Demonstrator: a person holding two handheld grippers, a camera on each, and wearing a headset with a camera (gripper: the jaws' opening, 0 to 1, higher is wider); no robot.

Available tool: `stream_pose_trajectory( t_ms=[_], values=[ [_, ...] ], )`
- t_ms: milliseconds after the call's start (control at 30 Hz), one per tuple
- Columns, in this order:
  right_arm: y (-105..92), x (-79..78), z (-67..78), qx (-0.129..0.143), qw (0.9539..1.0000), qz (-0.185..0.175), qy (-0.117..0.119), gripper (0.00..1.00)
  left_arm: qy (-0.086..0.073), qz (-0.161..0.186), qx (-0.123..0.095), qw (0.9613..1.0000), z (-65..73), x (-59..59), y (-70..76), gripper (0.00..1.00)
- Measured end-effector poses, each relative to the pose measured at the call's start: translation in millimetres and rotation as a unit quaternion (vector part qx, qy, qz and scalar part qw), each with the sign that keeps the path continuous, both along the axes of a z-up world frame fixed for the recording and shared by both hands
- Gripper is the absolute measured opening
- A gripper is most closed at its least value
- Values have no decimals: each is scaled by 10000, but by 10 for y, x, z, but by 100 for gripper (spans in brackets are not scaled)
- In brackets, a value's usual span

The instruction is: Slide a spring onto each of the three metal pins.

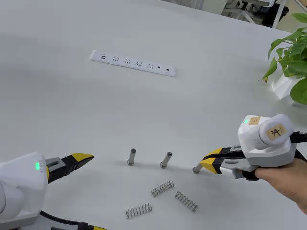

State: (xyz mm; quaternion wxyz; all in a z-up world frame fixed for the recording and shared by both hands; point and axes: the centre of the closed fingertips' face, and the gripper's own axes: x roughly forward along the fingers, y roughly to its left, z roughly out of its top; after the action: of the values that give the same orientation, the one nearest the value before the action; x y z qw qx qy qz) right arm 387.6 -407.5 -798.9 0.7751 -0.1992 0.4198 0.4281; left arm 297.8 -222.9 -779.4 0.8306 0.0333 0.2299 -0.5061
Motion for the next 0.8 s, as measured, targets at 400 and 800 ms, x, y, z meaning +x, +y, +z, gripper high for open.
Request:
stream_pose_trajectory(
  t_ms=[400,800],
  values=[
    [-2,-15,-4,-27,10000,49,-26,5,-6,-7,-17,10000,13,1,-12,99],
    [-13,-17,18,-16,10000,16,-50,10,-22,-32,-14,10000,23,-9,-28,99]
  ],
)
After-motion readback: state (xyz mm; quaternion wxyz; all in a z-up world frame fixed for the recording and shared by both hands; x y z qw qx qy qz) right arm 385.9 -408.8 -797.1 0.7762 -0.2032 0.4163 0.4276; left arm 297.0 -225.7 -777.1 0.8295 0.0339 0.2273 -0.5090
